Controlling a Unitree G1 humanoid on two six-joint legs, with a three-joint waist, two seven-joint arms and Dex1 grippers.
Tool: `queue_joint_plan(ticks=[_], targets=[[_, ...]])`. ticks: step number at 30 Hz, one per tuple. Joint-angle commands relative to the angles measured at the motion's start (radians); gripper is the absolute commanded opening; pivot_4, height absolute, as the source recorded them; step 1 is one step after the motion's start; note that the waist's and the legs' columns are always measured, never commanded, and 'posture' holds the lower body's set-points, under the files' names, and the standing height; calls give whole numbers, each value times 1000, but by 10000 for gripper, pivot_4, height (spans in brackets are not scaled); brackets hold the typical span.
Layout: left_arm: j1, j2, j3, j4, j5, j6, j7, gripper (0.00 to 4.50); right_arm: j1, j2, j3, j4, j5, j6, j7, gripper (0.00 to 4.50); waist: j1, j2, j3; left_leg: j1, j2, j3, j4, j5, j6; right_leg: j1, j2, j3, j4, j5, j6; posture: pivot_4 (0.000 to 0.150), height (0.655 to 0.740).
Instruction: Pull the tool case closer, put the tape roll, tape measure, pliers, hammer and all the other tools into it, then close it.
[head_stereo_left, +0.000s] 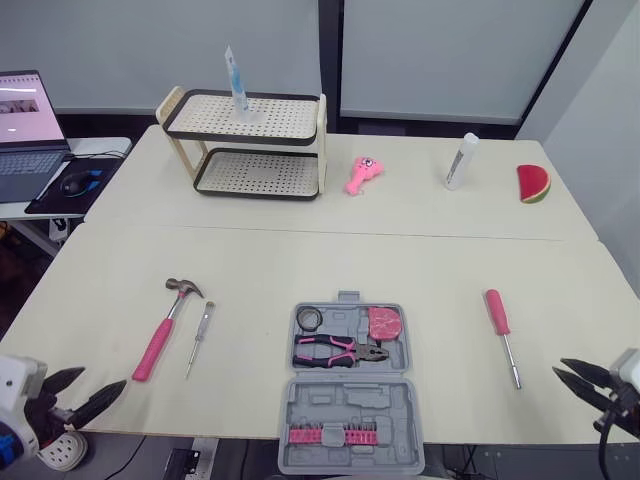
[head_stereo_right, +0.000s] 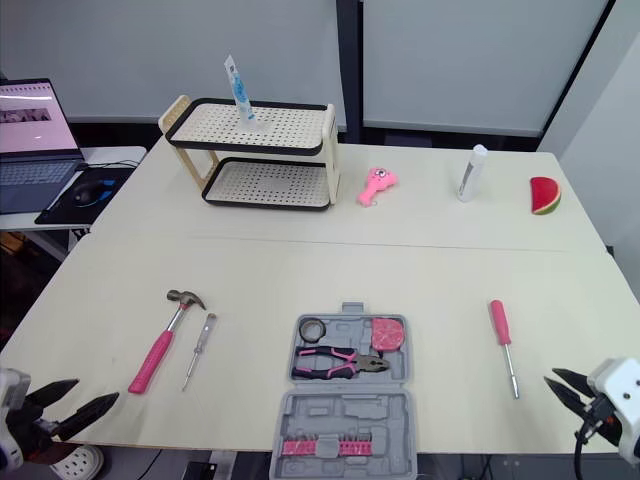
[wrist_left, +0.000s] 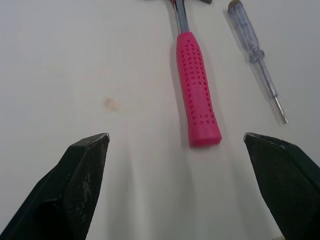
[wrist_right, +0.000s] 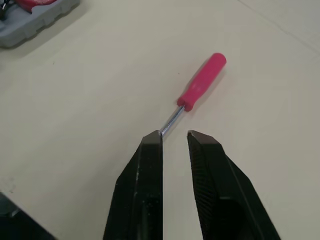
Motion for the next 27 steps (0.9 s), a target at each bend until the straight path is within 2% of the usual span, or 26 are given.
queue_joint_plan(ticks=[1, 9, 12, 18, 21, 24, 27], targets=[[32, -12, 43, -23, -1, -17, 8, 45000, 23, -9, -13, 17, 14, -51, 25, 18034, 0, 0, 0, 0, 0, 0, 0, 0, 0, 0, 0, 0, 0, -1, 0, 1500, 7350], [85, -36, 62, -57, -3, -23, 17, 45000, 47, -47, -1, 26, 5, -54, 58, 35599, 1, 0, 0, 1, 0, 1, -1, 0, 0, 1, -1, 1, -1, -4, -2, 1500, 7350], [107, -42, 65, -87, -6, -22, 16, 45000, 54, -65, 4, 22, -8, -63, 66, 44838, 1, 0, 0, 1, 0, 1, -1, 0, -1, 2, -1, 1, -2, -5, -2, 1500, 7350], [165, -28, 35, -192, 11, -75, -54, 45000, 65, -112, 30, 10, -62, -110, 80, 44838, 2, 0, 0, 2, 0, 1, -1, -1, -1, 5, -1, 1, -6, -5, -1, 1500, 7350], [154, 1, -48, -310, 35, -57, -85, 45000, -1, -144, 84, -42, -71, -74, 55, 44838, 3, 0, 0, 3, 0, 1, -1, -1, -1, 7, -1, 1, -8, -5, 0, 1500, 7350], [119, 16, -117, -379, 69, -60, -82, 45000, -56, -160, 130, -94, -51, -19, 46, 44838, 3, 6, 1, 4, 0, 1, -2, -1, -2, 10, -1, 2, -12, -3, 2, 1500, 7350], [64, 34, -215, -464, 77, -27, -95, 45000, -95, -190, 195, -122, -54, 6, 64, 39028, 4, 6, 1, 4, -1, 1, -2, -1, -2, 11, -1, 2, -15, 1, 2, 1500, 7350]])
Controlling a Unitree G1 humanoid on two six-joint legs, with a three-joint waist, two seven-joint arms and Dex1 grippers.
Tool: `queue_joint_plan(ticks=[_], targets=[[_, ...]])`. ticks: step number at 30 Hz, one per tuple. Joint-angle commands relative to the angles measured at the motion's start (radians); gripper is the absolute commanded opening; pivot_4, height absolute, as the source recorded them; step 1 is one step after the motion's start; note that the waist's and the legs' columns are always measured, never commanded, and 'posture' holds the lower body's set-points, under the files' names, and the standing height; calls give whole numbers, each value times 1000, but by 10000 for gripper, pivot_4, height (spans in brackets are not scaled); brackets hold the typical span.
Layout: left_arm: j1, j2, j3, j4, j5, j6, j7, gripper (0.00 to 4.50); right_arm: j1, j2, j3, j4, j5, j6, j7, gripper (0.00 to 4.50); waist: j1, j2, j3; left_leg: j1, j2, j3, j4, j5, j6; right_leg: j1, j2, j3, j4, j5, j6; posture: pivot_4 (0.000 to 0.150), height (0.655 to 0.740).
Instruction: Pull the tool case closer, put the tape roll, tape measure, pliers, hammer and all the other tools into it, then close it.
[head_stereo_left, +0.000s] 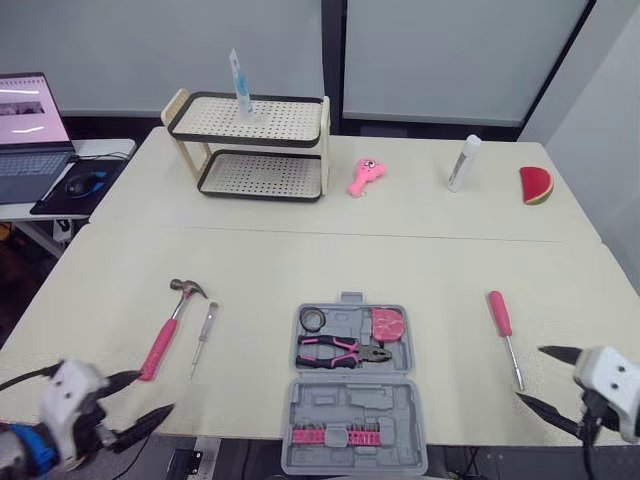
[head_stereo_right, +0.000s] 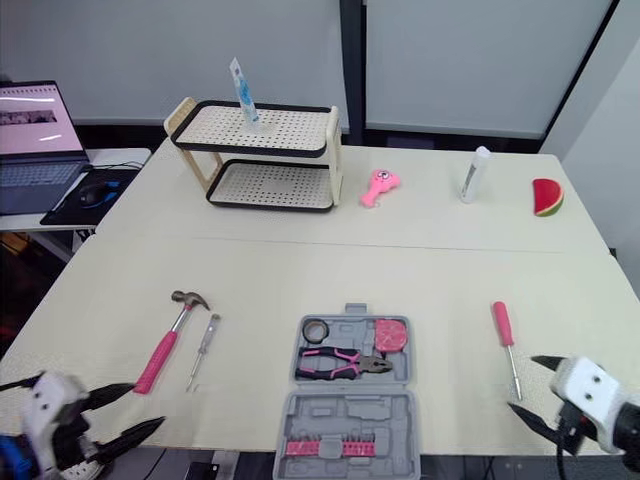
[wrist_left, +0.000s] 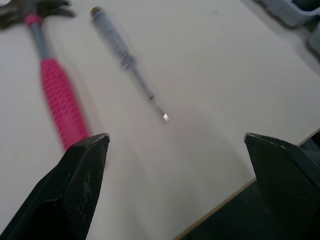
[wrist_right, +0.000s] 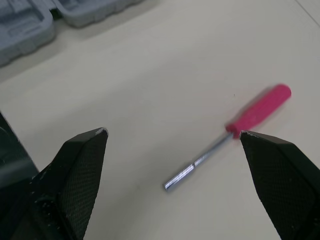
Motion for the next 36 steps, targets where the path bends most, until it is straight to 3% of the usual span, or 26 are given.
queue_joint_plan(ticks=[1, 5, 15, 17, 36], targets=[[-52, 36, -115, -104, 18, 8, -36, 43108, -31, -45, 66, -38, -4, 21, 20, 35298, 0, 0, 0, 0, 0, 0, 0, 0, 0, 0, 0, 0, 0, 1, 1, 1500, 7350], [-154, 66, -248, -102, 54, -23, -88, 32644, -103, -77, 184, -12, -31, 17, 25, 23434, 0, 0, 1, -1, 0, 0, 0, 0, 0, 0, 0, -1, -1, 1, 3, 1500, 7350], [-382, 58, -502, 26, 178, -119, -130, 350, -353, -67, 494, 106, -161, 25, -8, 3482, -1, 2, 4, -1, 0, -1, 0, 0, 0, -1, 1, 0, -1, 3, 5, 1500, 7350], [-412, 43, -537, 56, 197, -138, -125, 0, -390, -56, 534, 124, -174, 31, -16, 184, 0, 3, 5, -1, 0, -1, 1, 0, 0, -1, 1, 0, -1, 3, 5, 1500, 7350], [-574, -98, -698, 299, 308, -326, -74, 0, -500, -14, 712, 185, -220, 17, -27, 184, 2, 6, 4, -2, -1, -2, 2, 0, 0, 0, 0, -2, 0, 3, 6, 1500, 7350]])
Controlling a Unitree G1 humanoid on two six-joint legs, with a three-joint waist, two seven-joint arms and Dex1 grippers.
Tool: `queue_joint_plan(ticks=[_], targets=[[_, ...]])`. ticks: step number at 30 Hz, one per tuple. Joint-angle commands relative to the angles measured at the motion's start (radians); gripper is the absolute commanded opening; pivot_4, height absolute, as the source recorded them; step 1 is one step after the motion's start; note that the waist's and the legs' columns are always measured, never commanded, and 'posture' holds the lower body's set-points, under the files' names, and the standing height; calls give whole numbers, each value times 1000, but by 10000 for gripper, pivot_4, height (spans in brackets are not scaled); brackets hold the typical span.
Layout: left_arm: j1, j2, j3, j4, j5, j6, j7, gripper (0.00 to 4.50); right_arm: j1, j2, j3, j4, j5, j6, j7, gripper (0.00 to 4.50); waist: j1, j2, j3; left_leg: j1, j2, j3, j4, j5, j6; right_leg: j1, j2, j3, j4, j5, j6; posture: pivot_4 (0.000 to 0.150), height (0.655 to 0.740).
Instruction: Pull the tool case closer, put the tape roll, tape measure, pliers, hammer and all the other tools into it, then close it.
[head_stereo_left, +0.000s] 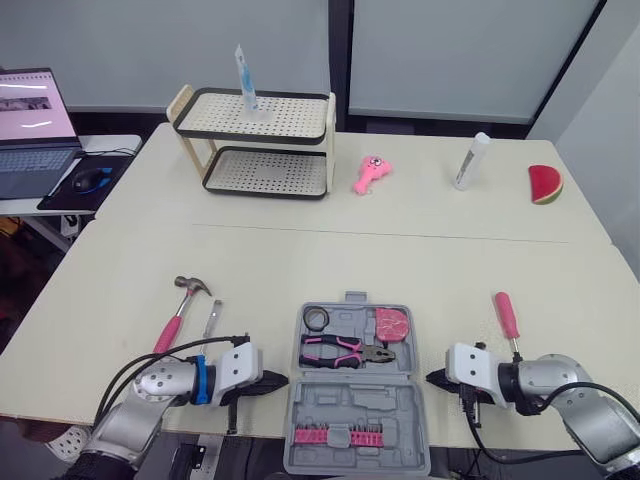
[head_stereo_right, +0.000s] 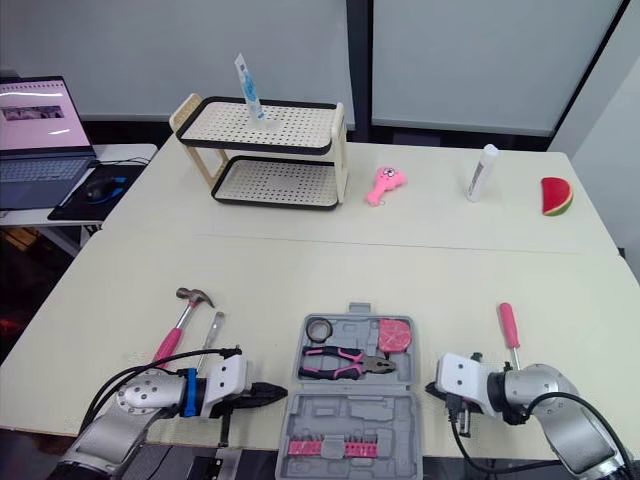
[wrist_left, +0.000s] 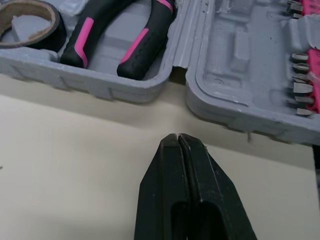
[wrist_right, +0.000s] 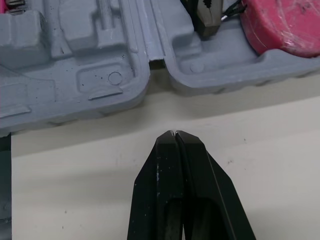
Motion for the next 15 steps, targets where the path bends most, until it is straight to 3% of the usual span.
queue_joint_plan(ticks=[1, 15], targets=[[-18, -15, -19, 13, 16, -2, 20, 0, -12, 5, 3, -20, 7, -7, -4, 184, 0, 0, 0, 0, 0, 0, 0, 0, 0, 0, 0, 0, 0, 0, 0, 1500, 7350], [-54, -44, -68, -87, 3, 112, 22, 0, -46, 49, 55, -46, 6, 29, -11, 184, 0, 0, 0, 0, 0, 0, 0, 0, 0, 0, 0, 0, 0, 0, 0, 1500, 7350]])
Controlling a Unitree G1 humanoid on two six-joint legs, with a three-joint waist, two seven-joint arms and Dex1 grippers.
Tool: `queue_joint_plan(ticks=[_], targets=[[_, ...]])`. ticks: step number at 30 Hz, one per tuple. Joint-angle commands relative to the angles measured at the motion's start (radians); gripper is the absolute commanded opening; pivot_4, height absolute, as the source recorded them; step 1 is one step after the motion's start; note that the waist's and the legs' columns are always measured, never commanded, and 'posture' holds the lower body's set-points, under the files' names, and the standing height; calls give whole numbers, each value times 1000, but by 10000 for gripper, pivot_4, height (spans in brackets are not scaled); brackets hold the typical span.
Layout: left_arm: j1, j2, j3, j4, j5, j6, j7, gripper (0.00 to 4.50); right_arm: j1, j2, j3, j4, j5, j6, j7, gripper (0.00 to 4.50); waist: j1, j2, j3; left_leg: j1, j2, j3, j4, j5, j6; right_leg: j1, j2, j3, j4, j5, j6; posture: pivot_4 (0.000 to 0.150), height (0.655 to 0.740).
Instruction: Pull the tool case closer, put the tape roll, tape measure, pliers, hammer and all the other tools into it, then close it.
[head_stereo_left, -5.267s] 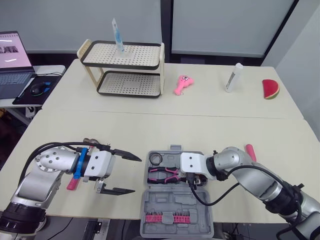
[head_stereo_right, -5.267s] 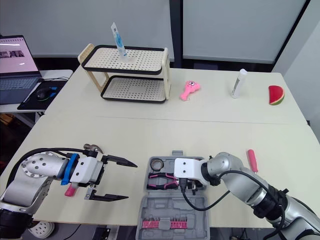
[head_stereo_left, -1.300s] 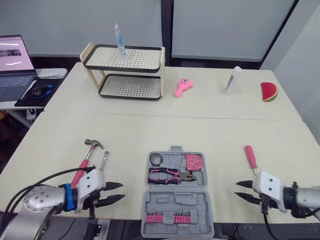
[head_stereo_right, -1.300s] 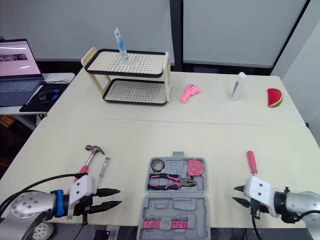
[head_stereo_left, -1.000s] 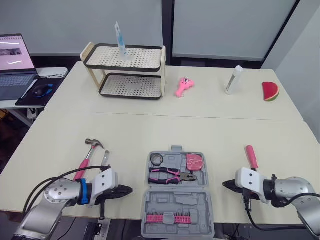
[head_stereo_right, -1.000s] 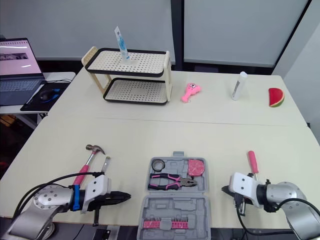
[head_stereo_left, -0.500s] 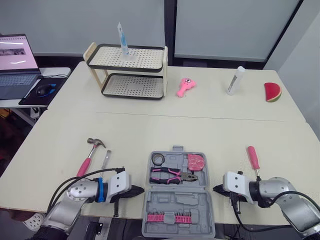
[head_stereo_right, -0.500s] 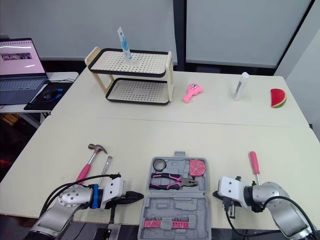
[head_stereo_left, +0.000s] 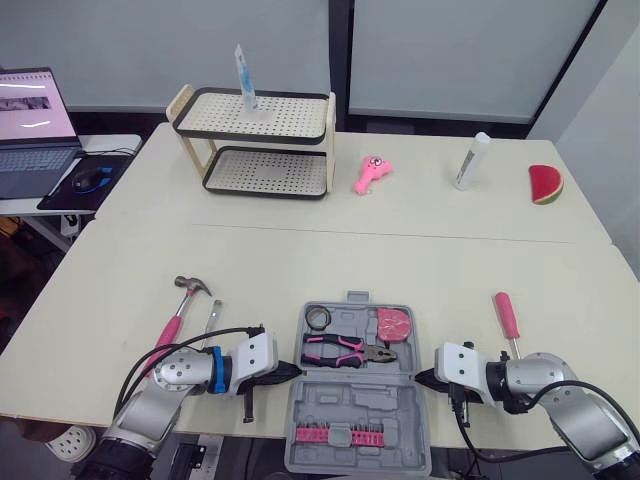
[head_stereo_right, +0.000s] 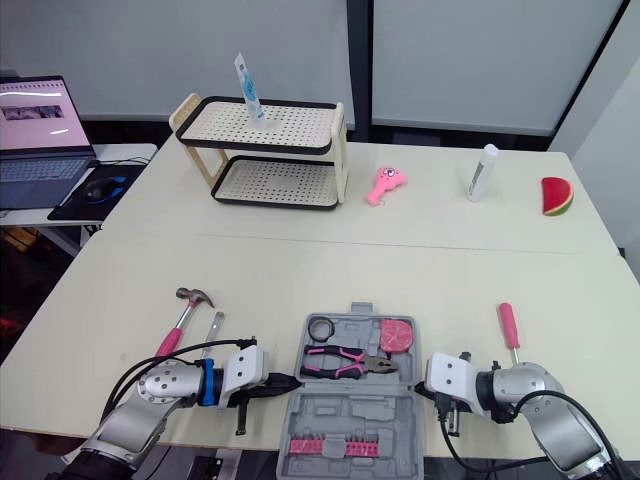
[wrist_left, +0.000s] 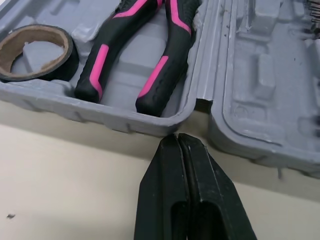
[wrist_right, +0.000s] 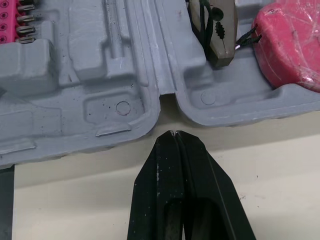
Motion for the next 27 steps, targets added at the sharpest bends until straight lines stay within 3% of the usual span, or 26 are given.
queue_joint_plan(ticks=[1, 9, 27], targets=[[-2, -7, -27, -68, -10, 40, -4, 0, -16, 16, 13, -40, 6, 7, -9, 184, 0, 0, 0, 0, 0, 0, 0, 0, 0, 0, 0, 0, 0, 0, 0, 1500, 7350], [-18, -19, -33, -103, -10, 84, 7, 0, -21, 21, 20, -57, 14, 28, -13, 184, -1, 0, 0, 0, 0, 0, 0, 0, 0, 0, 0, 0, 0, 0, 0, 1500, 7350], [-123, -67, -52, 0, 59, 55, 45, 0, -102, 69, 19, -33, 14, 89, -34, 184, -1, 0, 0, 0, 0, 0, 0, 0, 0, -1, 0, 0, 0, 0, 0, 1500, 7350]])
